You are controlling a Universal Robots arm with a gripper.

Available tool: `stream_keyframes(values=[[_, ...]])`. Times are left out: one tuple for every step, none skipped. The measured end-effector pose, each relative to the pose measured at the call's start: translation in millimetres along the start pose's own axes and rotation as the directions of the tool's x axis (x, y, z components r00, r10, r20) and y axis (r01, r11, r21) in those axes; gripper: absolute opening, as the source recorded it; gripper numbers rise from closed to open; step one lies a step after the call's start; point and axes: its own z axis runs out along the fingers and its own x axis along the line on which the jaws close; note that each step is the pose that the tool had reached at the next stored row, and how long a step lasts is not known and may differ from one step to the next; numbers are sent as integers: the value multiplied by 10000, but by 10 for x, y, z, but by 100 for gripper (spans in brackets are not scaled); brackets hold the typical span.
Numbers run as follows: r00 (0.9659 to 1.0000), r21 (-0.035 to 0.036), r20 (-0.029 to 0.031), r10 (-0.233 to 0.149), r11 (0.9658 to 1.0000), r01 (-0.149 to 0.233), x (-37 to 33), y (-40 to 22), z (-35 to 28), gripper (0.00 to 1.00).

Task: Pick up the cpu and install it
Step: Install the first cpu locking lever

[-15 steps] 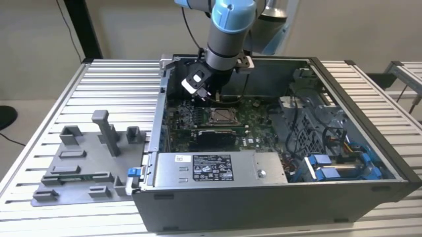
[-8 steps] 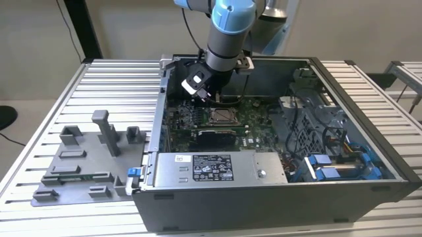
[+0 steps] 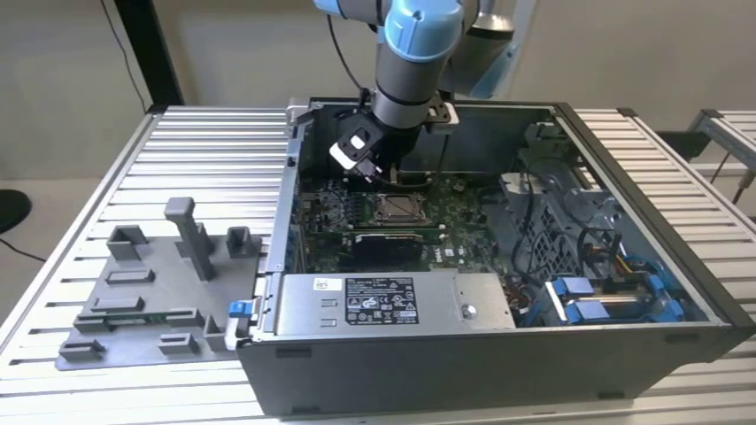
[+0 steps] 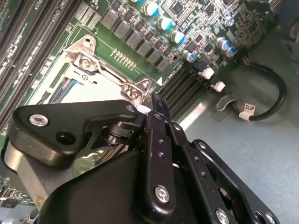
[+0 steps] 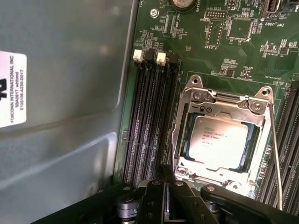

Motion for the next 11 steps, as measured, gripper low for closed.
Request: stream_keyframes(values=[[10000, 4, 23, 2, 10000, -2, -1, 7, -1, 0], [10000, 6, 44, 4, 10000, -4, -2, 11, -1, 0], [10000, 7, 50, 5, 10000, -5, -2, 11, -1, 0], [10000, 8, 54, 6, 10000, -6, 0, 10, -10, 0], [10000, 6, 52, 5, 10000, -5, 6, 7, -25, 0], [10000, 8, 52, 5, 10000, -5, 10, -1, -39, 0], [10000, 8, 51, 3, 10000, -3, 13, -15, -42, 0], [10000, 6, 48, 4, 10000, -4, 16, -34, -39, 0], [10000, 7, 52, 5, 10000, -5, 19, -60, -38, 0], [10000, 6, 51, 5, 10000, -5, 22, -82, -36, 0], [10000, 5, 51, 4, 10000, -4, 25, -103, -34, 0]])
